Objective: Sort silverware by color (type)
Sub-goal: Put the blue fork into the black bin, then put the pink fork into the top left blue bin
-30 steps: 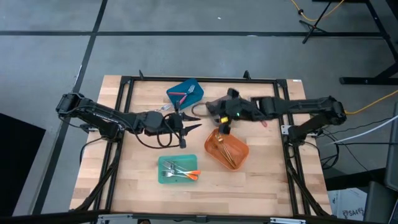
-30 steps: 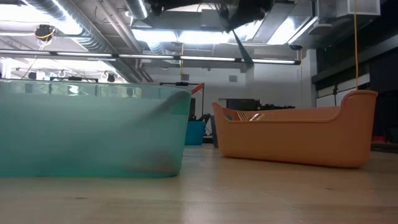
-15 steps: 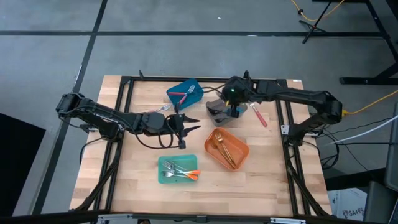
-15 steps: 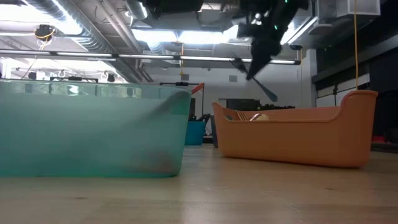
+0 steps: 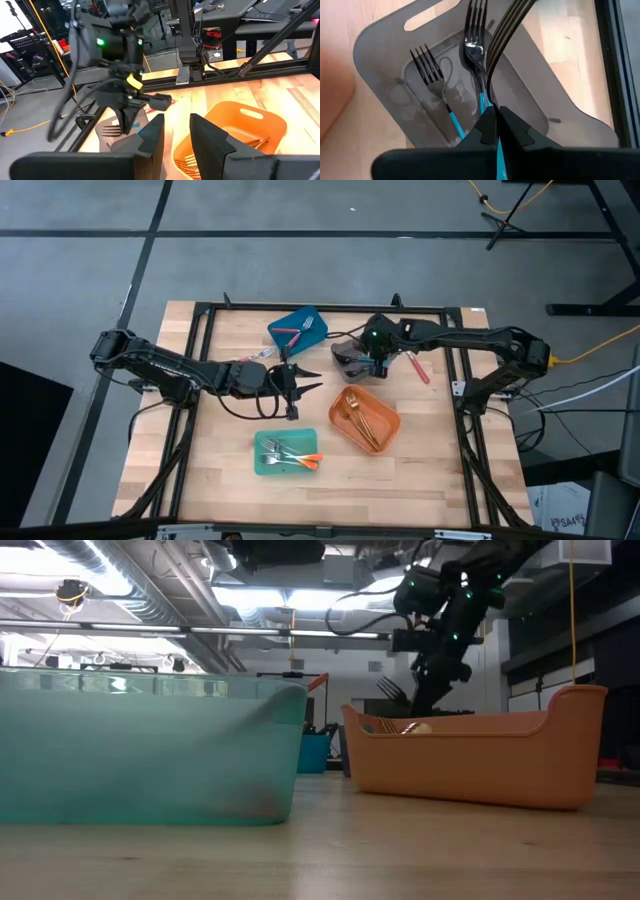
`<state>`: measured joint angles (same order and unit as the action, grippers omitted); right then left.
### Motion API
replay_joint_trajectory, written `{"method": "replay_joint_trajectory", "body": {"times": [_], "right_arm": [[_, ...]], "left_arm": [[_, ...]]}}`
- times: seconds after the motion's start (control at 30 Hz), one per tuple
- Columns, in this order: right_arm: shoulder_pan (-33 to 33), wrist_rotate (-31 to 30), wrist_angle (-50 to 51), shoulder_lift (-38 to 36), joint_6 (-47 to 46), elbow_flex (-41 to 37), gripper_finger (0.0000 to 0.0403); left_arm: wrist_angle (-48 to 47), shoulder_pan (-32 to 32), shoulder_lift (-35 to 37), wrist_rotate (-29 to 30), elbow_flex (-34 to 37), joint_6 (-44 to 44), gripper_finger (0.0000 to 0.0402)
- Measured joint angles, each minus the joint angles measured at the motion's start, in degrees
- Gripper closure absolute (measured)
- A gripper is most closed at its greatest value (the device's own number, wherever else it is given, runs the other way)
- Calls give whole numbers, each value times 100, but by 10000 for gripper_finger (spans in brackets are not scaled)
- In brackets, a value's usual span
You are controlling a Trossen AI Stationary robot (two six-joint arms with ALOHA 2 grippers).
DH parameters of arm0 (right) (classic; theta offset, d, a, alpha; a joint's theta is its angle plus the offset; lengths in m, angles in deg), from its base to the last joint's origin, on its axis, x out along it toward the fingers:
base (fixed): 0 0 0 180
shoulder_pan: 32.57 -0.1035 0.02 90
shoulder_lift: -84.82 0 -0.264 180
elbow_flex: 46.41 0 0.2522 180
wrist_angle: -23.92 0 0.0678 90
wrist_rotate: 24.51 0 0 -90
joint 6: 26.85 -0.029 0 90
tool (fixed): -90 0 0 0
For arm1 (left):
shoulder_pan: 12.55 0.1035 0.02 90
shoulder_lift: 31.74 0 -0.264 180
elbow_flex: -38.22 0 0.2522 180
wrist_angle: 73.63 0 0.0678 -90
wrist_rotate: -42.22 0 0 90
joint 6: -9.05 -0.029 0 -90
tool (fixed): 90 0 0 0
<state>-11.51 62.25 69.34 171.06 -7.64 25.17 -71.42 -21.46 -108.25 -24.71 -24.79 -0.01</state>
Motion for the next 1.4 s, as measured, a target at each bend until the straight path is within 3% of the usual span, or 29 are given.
{"method": "replay_joint_trajectory", "body": {"times": [0.3, 0.77, 1.13, 1.4], "right_arm": [[-2, 85, -906, 150, 76, -587, 403], [-2, 132, -1352, 812, 72, -566, 403], [-2, 133, -1578, 841, 74, -550, 403], [-2, 133, -1567, 844, 74, -550, 361]], "left_arm": [[1, 0, 0, 0, 0, 4, 315], [-37, 0, 0, 2, -2, 7, 315], [-56, 0, 0, 2, -1, 4, 315], [-56, 0, 0, 2, -2, 4, 315]]}}
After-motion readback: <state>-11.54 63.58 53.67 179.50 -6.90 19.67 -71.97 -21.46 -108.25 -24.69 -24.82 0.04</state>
